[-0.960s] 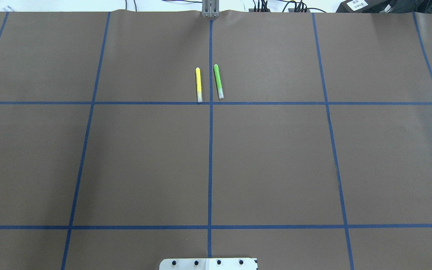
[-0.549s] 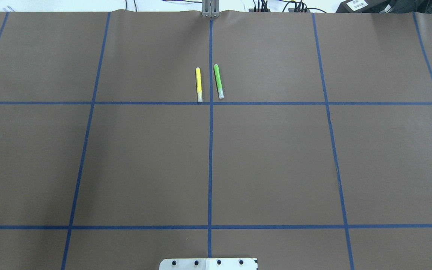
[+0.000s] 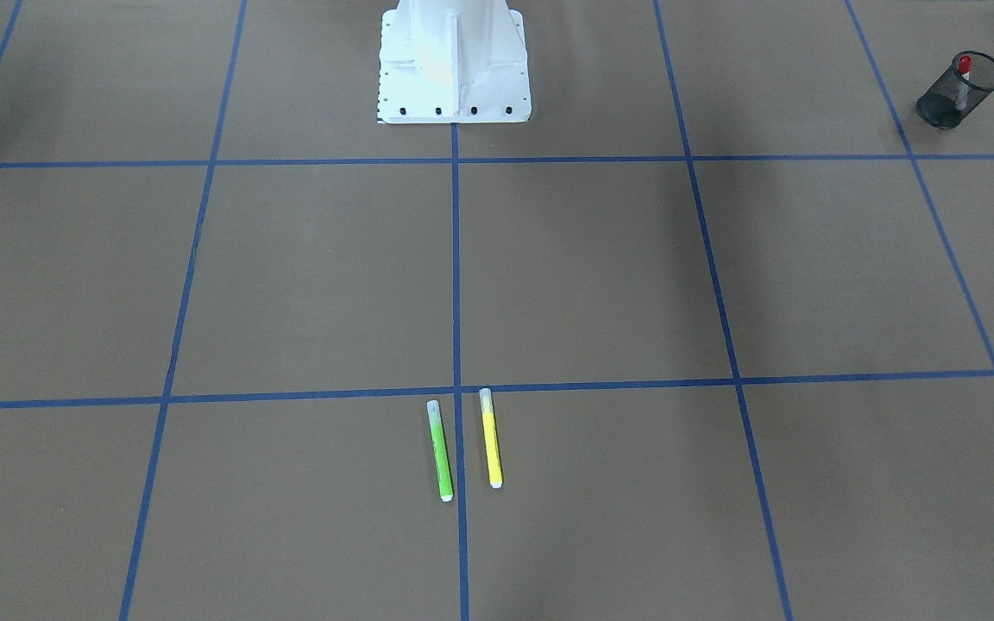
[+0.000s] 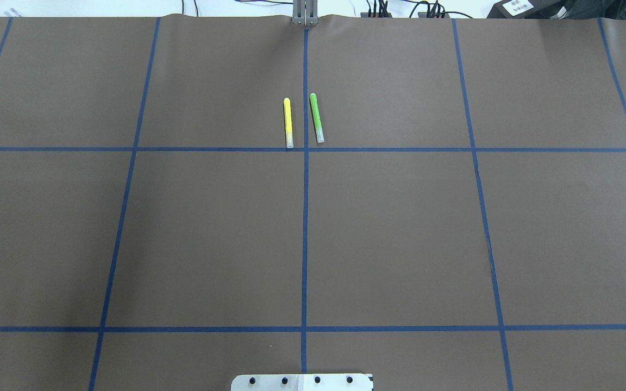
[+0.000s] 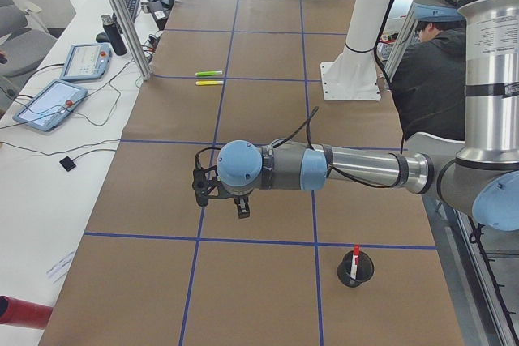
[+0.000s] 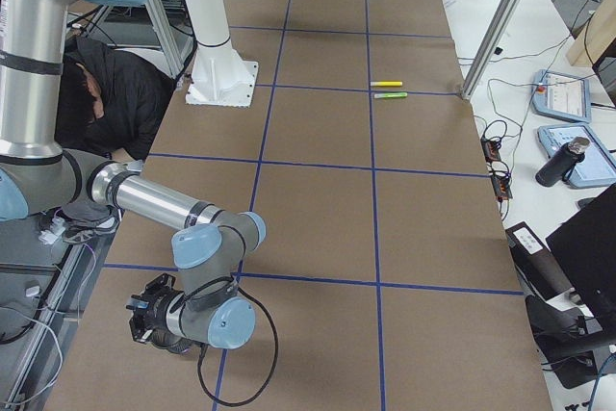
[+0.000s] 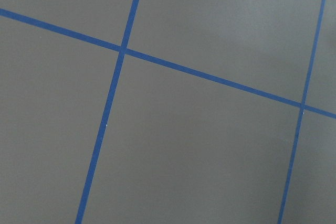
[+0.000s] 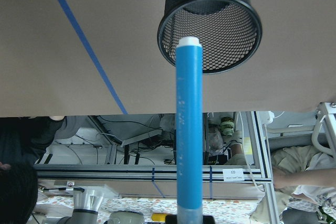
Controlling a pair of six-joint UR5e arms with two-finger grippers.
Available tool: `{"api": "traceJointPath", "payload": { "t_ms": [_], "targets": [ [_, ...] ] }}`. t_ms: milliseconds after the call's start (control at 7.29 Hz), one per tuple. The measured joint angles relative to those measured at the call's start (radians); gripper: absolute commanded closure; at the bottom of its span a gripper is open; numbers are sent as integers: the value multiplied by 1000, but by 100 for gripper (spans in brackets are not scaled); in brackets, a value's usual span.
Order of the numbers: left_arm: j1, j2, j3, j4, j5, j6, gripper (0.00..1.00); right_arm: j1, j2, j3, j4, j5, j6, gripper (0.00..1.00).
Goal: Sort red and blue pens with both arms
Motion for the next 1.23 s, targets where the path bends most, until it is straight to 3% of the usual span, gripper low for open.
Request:
{"api": "traceJointPath", "payload": {
  "t_ms": [549,686,823,1234],
  "targets": [
    [16,-1,-1,-2,-2,-1,0,0,10,-99,23,43,3,100],
    [20,-2,-2,-3,-3,-2,0,0,11,-114,38,44,3,62],
    [23,-3,-3,-3,-4,-2,0,0,11,-122,45,44,3,1],
    [24,-7,-3,-2,-6,-2,0,0,13,-136,76,31,2,0]
  ]
}}
